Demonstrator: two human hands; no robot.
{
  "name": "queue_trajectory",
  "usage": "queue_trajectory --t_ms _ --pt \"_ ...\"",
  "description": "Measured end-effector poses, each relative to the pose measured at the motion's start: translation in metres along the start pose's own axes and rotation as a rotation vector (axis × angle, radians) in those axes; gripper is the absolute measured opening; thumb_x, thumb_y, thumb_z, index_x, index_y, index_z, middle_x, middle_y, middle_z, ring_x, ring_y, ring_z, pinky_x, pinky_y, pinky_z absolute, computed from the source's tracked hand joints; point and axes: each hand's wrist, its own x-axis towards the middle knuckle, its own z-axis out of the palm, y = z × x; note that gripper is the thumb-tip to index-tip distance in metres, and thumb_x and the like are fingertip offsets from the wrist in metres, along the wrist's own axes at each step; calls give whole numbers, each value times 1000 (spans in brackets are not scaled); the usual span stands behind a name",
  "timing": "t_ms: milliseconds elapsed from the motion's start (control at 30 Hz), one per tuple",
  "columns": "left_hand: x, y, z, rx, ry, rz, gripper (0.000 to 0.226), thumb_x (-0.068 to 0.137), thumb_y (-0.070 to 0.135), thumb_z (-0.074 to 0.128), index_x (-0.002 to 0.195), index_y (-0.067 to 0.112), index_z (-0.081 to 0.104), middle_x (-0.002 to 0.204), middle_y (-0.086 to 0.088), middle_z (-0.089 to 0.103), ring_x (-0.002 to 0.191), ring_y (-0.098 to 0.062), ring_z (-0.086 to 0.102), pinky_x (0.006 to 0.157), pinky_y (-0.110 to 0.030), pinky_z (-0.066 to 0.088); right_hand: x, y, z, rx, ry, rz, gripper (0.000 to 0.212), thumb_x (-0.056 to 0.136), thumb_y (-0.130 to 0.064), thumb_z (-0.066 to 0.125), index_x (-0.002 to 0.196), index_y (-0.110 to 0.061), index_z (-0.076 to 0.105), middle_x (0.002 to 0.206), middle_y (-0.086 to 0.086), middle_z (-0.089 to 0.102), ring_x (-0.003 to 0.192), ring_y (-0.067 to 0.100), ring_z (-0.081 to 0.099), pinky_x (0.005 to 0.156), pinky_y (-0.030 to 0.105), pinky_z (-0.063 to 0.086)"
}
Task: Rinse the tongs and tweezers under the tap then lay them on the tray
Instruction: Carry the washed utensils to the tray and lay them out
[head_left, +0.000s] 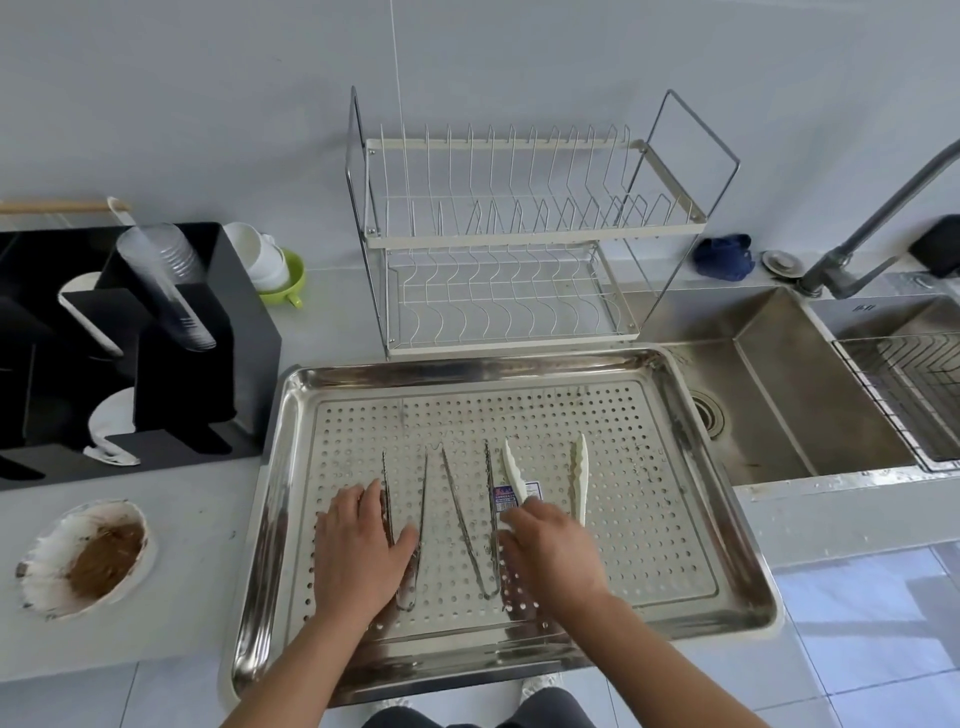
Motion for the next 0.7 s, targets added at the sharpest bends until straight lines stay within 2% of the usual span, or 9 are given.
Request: queue_trajectory --t_ms 100,200,300,433,500,600,700 --pt "0 3 1 17 -10 -4 79 91 60 52 154 18 30 156 -9 37 147 -27 31 122 -49 26 14 -16 7 -59 -217 88 13 101 -24 56 104 -15 64 98 4 67 83 25 69 71 37 59" --pt "0 3 3 10 -16 -10 84 90 65 52 155 19 29 159 -9 35 149 -27 28 124 -49 23 23 -22 11 -63 -289 151 6 100 -15 55 106 -14 57 97 8 67 81 27 66 68 35 54" --pt "0 2 4 1 -21 -13 88 88 69 53 156 20 27 160 -7 33 150 -26 26 124 -49 21 23 -24 16 -44 -303 167 9 98 -6 55 104 -14 54 97 7 66 74 22 59 66 31 52" --pt "-2 2 5 -2 -20 -8 89 86 69 54 156 20 27 160 -7 33 150 -26 25 124 -49 22 20 -22 19 -24 -284 175 11 98 -4 49 101 -14 54 92 6 66 74 22 61 66 30 53" --pt "-3 2 5 -7 -18 -8 89 86 68 56 156 20 28 160 -7 33 150 -26 25 124 -49 21 19 -22 19 -14 -273 177 11 97 -5 49 101 -14 54 91 5 65 72 20 58 65 28 51" --pt "-4 2 5 -18 -10 -5 89 86 67 58 155 20 29 158 -6 36 149 -26 28 124 -49 22 18 -23 19 16 -264 182 10 97 -6 50 102 -13 55 94 5 65 76 21 61 69 30 55" --pt "-5 2 5 -24 -7 1 88 86 67 57 155 19 30 157 -6 37 148 -26 29 124 -49 24 16 -22 17 42 -234 164 7 99 -16 54 104 -13 56 98 6 66 83 25 65 73 34 57"
